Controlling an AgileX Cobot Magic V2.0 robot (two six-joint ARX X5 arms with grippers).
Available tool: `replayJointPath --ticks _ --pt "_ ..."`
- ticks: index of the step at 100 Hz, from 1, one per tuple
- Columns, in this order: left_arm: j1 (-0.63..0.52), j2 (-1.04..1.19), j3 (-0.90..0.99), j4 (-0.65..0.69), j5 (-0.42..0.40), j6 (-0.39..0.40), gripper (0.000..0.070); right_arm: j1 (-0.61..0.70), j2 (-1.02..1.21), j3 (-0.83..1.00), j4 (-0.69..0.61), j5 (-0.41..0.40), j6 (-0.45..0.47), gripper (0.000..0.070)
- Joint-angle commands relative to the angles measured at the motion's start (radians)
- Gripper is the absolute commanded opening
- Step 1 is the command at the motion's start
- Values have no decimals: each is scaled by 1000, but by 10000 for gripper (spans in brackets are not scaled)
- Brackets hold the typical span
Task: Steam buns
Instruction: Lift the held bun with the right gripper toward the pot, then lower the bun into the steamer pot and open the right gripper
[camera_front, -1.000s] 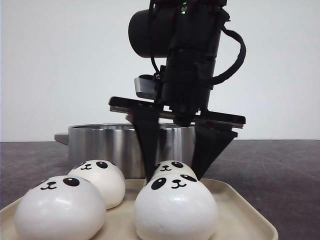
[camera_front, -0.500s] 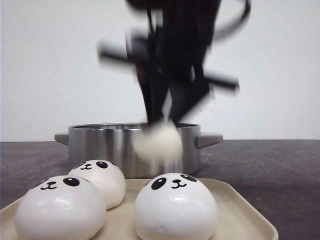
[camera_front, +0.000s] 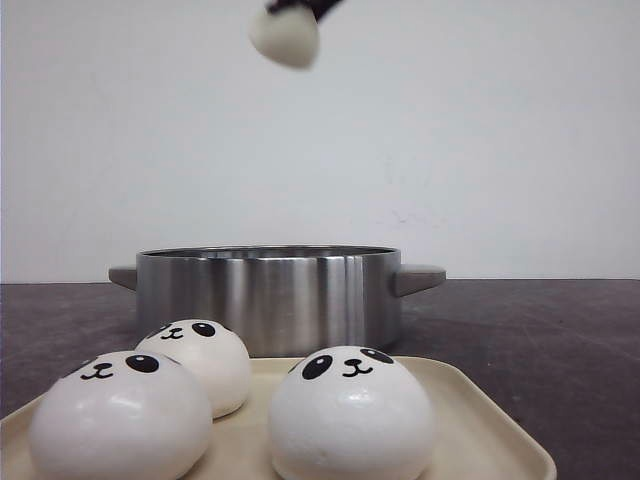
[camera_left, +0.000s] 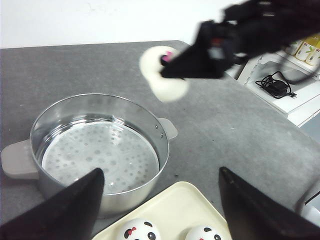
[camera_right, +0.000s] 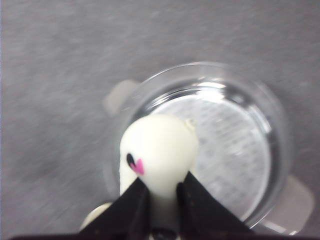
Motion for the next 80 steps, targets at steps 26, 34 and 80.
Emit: replayJointPath --ticks 26,34,80 --pt "-5 5 13 11 -5 7 435 -126 268 52 45 -89 -63 5" --pt "-5 5 13 10 -5 7 435 -141 319 52 70 -89 -82 5" --pt "-5 5 13 -29 -5 8 435 -166 473 52 111 -87 -74 6"
